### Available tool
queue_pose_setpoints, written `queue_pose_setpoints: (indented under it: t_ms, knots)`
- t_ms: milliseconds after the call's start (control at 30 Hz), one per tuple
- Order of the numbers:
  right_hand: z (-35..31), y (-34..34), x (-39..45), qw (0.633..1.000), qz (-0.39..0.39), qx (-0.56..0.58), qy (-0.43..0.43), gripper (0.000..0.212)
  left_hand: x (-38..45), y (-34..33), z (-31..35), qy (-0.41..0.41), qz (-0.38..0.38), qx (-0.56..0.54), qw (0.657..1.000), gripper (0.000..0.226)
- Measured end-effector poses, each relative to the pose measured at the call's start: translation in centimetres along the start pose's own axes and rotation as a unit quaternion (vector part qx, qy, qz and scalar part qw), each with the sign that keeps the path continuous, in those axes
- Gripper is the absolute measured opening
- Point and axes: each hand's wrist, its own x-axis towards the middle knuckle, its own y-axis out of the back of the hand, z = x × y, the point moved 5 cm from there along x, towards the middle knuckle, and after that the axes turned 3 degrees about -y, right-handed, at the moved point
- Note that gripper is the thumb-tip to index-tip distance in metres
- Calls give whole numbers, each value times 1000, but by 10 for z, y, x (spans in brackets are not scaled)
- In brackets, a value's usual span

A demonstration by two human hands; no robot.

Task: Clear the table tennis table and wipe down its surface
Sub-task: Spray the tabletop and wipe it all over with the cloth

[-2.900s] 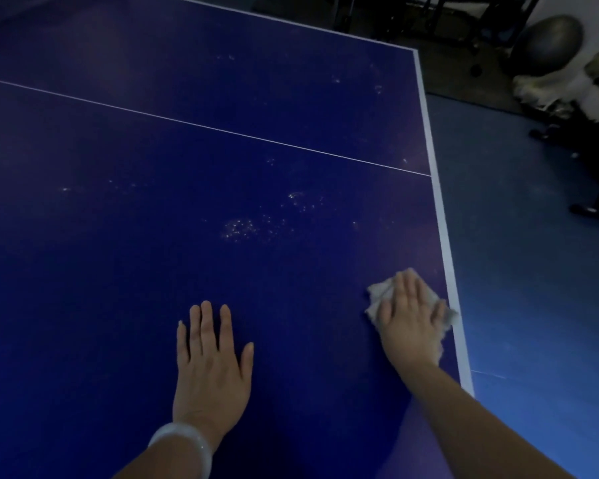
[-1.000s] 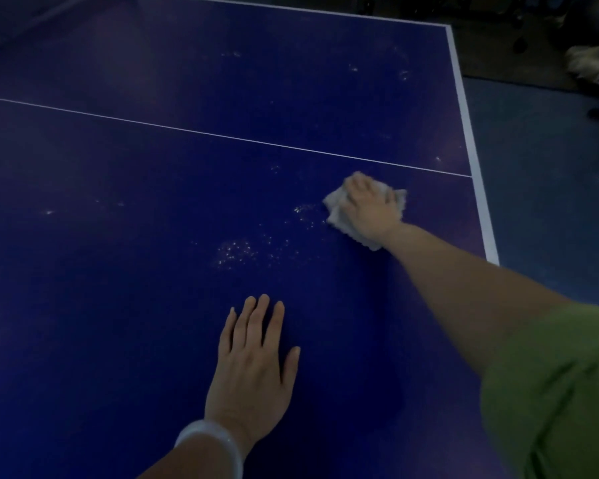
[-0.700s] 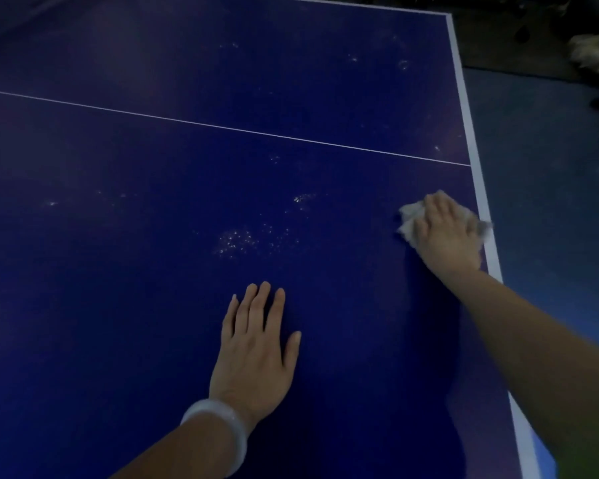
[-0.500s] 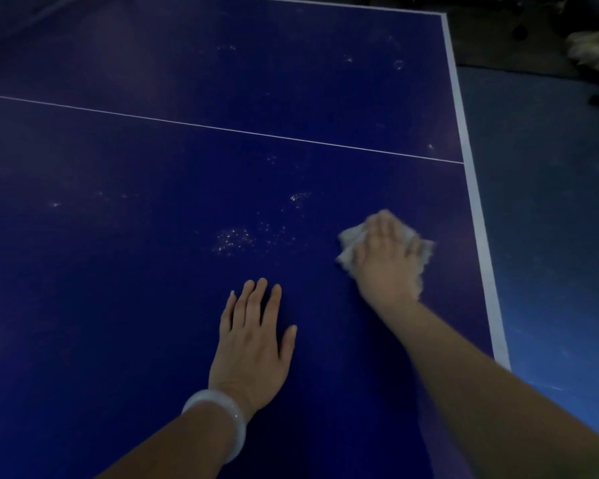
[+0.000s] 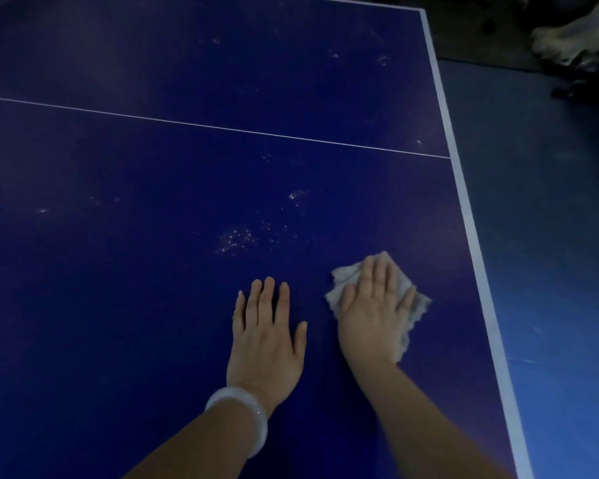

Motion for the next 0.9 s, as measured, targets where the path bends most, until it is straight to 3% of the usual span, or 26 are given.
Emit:
queue_pose_setpoints:
  t_ms: [200, 400, 500, 633, 900]
  knots:
    - [-53, -7, -3, 999, -31, 22, -30, 59, -1, 4, -2, -14, -18, -19, 1000, 65]
    - [-56, -4, -3, 999, -25, 22, -43, 58, -5, 20, -44, -86, 35, -177, 980, 59]
    - [-57, -5, -3, 998, -19, 24, -46, 58, -2, 31, -111, -51, 81, -111, 989, 61]
    - [-56, -6, -5, 998, -19, 26, -52, 57, 17, 34, -189, 57, 30, -31, 997, 82]
    - [-53, -8, 11, 998, -18, -1, -68, 58, 34, 33, -204, 74, 35, 6, 997, 82]
